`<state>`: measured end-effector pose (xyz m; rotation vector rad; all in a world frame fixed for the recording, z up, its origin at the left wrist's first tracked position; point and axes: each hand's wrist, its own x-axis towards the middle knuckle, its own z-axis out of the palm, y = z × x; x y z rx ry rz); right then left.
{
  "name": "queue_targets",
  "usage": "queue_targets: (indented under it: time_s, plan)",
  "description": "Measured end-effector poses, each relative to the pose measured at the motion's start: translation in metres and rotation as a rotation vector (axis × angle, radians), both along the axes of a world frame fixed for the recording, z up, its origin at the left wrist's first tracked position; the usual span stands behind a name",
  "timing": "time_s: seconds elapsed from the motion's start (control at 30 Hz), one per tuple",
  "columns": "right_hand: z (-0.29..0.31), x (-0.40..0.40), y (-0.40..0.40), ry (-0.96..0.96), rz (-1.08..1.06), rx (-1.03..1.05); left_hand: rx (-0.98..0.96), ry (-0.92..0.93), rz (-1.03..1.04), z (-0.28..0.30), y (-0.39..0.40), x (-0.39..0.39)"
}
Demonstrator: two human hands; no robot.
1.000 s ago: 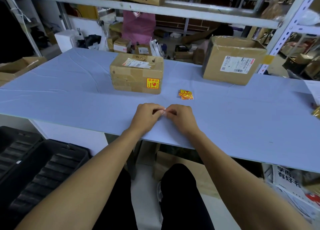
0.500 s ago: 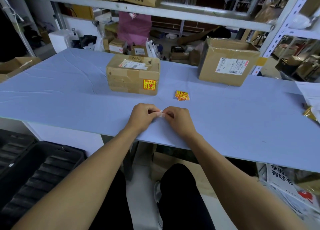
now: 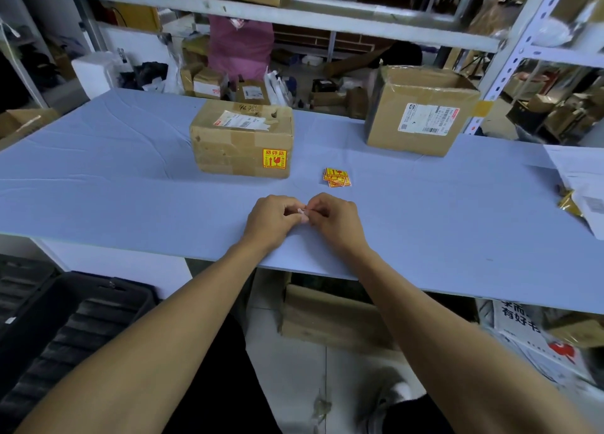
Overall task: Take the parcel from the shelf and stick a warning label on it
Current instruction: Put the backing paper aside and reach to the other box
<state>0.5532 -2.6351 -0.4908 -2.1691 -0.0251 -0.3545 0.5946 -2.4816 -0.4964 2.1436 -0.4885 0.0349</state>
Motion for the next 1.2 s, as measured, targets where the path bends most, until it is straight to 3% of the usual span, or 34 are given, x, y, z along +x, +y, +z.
queue_targets:
  time_s: [0.13,0.27,0.43,0.7,0.87,1.2]
  plan:
    - [0.011,-0.001,-0.022,-0.013,-0.066,-0.001,0.126,-0.114,-0.036,0.021,-0.035,0.009]
    - [0.049,0.005,-0.085,-0.027,-0.044,-0.303,0.238,-0.143,-0.108,0.056,-0.083,0.033]
    - [0.106,0.029,-0.166,0.025,-0.236,-0.608,0.212,-0.110,-0.146,0.109,-0.132,0.069]
    - [0.179,0.083,-0.241,0.048,-0.416,-0.672,0.354,-0.174,-0.230,0.193,-0.207,0.145]
    - [0.208,0.123,-0.267,0.017,-0.444,-0.704,0.291,-0.279,-0.157,0.225,-0.248,0.185]
    - [0.213,0.208,-0.319,0.046,-0.428,-0.716,0.265,-0.287,-0.074,0.203,-0.319,0.267]
